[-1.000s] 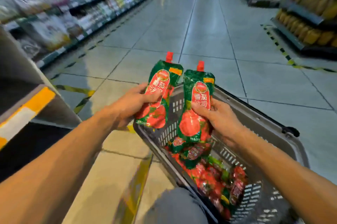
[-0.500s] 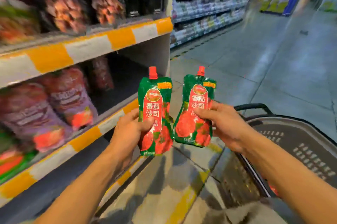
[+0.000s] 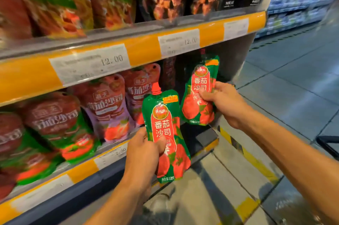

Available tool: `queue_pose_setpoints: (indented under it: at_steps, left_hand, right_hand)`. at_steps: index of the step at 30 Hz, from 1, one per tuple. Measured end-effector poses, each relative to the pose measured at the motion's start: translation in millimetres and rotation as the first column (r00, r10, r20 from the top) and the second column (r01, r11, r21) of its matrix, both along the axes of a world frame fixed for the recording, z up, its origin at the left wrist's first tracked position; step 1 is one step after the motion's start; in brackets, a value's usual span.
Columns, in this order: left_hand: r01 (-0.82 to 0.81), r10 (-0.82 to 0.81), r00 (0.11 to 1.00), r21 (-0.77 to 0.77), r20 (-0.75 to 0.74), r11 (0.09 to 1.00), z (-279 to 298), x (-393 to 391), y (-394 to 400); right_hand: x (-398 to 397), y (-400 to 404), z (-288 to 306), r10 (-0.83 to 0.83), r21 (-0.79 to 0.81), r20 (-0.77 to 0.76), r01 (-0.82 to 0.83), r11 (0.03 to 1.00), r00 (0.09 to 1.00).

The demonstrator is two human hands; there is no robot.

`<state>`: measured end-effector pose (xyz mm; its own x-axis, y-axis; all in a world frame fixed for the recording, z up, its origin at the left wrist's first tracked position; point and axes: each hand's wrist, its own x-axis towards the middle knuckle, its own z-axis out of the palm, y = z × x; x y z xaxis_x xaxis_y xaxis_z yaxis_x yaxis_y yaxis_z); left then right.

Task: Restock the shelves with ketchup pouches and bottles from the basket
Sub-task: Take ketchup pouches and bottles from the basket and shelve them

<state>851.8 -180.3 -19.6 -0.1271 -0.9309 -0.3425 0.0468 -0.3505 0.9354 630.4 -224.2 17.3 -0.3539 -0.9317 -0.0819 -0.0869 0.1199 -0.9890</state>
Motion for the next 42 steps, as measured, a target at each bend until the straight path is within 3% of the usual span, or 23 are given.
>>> queue_pose_setpoints:
  at_steps: [5, 14, 18, 21, 26, 32, 42]
  left_hand:
    - [0.018, -0.019, 0.999, -0.029, -0.039, 0.999, -6, 4, -5]
    - [-0.018, 0.013, 0.994, -0.045, -0.111, 0.999, -15, 2, -15]
    - [-0.050, 0.042, 0.990, -0.062, -0.137, 0.997, -16, 4, -19]
    - [-0.085, 0.071, 0.986, -0.087, -0.148, 0.993, -16, 4, -19]
    - [-0.140, 0.121, 0.978, -0.104, -0.169, 0.985, -14, -1, -22]
    - [-0.130, 0.110, 0.977, -0.103, -0.181, 0.986, -13, -9, -23]
    - [-0.085, 0.063, 0.980, -0.107, -0.191, 0.991, -14, -24, -19]
  right_hand:
    - [7, -60, 4, 0.034, -0.106, -0.137, -0.049, 0.993, 0.990]
    - [25, -95, -24, 0.147, -0.211, -0.128, -0.172, 0.962, 0.981]
    - [13, -91, -31, 0.216, -0.108, -0.289, -0.256, 0.961, 0.933]
    - [10, -90, -40, 0.191, -0.060, -0.379, -0.230, 0.971, 0.905]
    - [18, -104, -42, 0.141, -0.083, -0.377, -0.186, 0.979, 0.915]
    - [22, -122, -39, 0.107, -0.008, -0.669, -0.151, 0.988, 0.735]
    - [24, -123, -37, 0.151, 0.024, -0.722, -0.193, 0.981, 0.675]
